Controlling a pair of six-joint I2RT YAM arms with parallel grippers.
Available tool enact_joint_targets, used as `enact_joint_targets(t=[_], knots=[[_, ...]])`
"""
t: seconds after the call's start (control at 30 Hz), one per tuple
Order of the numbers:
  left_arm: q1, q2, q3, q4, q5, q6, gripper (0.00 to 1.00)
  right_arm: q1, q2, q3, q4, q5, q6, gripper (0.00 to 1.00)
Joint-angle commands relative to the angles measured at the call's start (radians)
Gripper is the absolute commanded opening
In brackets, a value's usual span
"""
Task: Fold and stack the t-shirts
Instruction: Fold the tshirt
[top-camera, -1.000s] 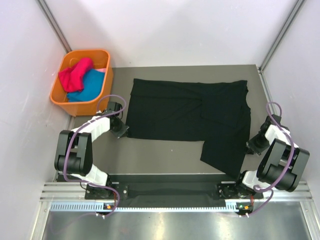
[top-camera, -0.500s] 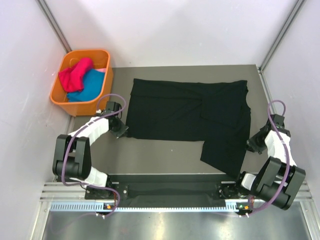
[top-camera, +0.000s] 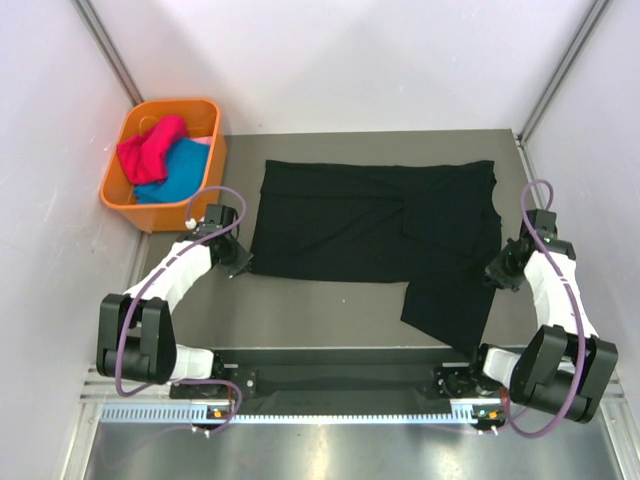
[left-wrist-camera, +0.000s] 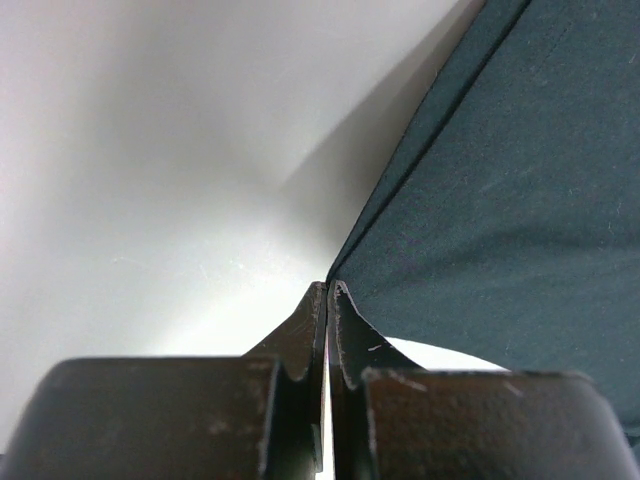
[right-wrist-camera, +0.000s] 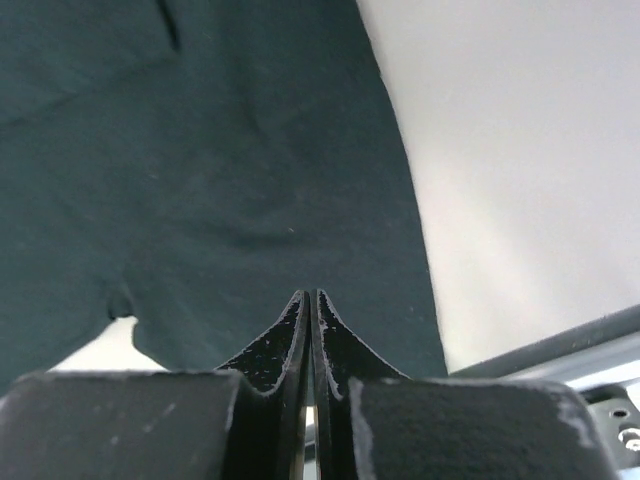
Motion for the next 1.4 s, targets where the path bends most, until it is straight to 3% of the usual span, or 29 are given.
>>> enact_joint_targets(t=[0.0, 0.17, 0.3, 0.33, 0.43, 0.53, 0.9, 1.13, 1.37], knots=[[0.001, -0.015, 0.014, -0.031, -0.021, 0.005, 0.0, 0.012, -0.005, 0.048, -0.002, 0.036, -0.022, 0.0], [0.001, -0.002, 0.016, 0.002, -0.012, 0.005, 0.0, -0.025, 0.069, 0.016, 0.024, 0.009, -0.022, 0.03], [-0.001, 0.016, 0.022, 0.025, -0.012, 0.028, 0.0, -0.051, 0.138, -0.011, 0.02, -0.014, -0.062, 0.24], [-0.001, 0.019, 0.02, 0.028, -0.013, 0.037, 0.0, -0.051, 0.146, -0.02, 0.015, -0.014, -0.057, 0.38], [-0.001, 0.03, 0.005, 0.058, -0.012, 0.05, 0.0, -0.051, 0.181, -0.035, 0.021, 0.004, -0.034, 0.59], [-0.001, 0.056, -0.001, 0.078, 0.0, 0.056, 0.0, -0.051, 0.219, -0.038, 0.032, 0.012, -0.026, 0.62], [0.001, 0.122, 0.055, 0.082, 0.013, 0.073, 0.0, -0.049, 0.336, -0.095, 0.136, 0.067, 0.021, 0.57], [0.002, 0.125, 0.077, 0.062, -0.015, 0.085, 0.0, -0.049, 0.316, -0.106, 0.132, 0.084, 0.035, 0.28], [0.001, 0.137, 0.079, 0.065, -0.007, 0.071, 0.0, -0.049, 0.318, -0.098, 0.132, 0.067, 0.023, 0.17]])
